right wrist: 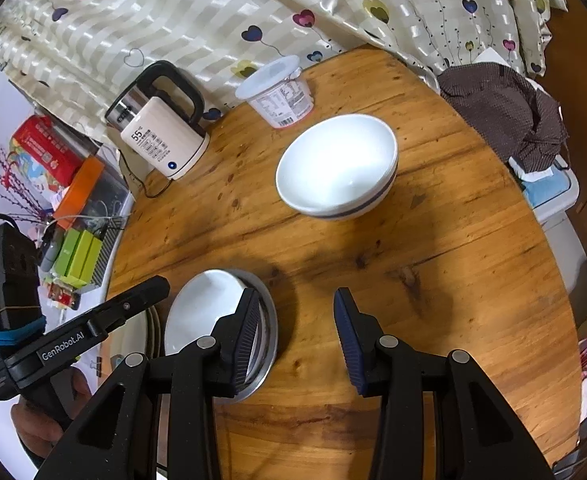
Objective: Organize plates and bowls
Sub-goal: 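Move right gripper to the second white bowl and grasp its rim, then lift the second white bowl and carry it toward the bowl stack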
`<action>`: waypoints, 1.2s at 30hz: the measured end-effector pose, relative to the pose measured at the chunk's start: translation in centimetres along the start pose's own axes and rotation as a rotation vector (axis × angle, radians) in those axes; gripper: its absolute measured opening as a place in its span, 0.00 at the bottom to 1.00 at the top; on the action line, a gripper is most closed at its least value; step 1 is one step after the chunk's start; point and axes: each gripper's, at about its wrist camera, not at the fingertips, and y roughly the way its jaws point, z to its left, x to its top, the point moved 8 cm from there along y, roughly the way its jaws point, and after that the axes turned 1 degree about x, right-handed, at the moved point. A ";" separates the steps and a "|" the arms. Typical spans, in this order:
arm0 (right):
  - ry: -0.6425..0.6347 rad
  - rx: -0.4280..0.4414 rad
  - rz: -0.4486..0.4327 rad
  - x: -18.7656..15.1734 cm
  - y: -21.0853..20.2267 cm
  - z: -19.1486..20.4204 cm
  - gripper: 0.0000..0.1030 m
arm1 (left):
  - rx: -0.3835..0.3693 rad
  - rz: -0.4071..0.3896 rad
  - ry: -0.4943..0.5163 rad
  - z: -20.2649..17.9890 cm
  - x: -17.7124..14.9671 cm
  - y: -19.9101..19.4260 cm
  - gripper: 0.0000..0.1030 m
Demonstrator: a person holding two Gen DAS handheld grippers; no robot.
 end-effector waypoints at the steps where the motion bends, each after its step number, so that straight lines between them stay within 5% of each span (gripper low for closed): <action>1: -0.005 -0.003 -0.005 0.3 -0.1 0.0 0.38 | 0.003 -0.003 0.010 -0.3 0.2 0.1 0.24; 21: 0.015 -0.061 -0.047 4.5 0.3 -3.3 0.38 | -0.015 0.003 0.039 -1.1 3.9 3.5 0.24; 36: 0.044 -0.083 -0.043 8.1 2.7 -6.1 0.38 | -0.071 0.094 0.029 -2.9 7.1 9.0 0.24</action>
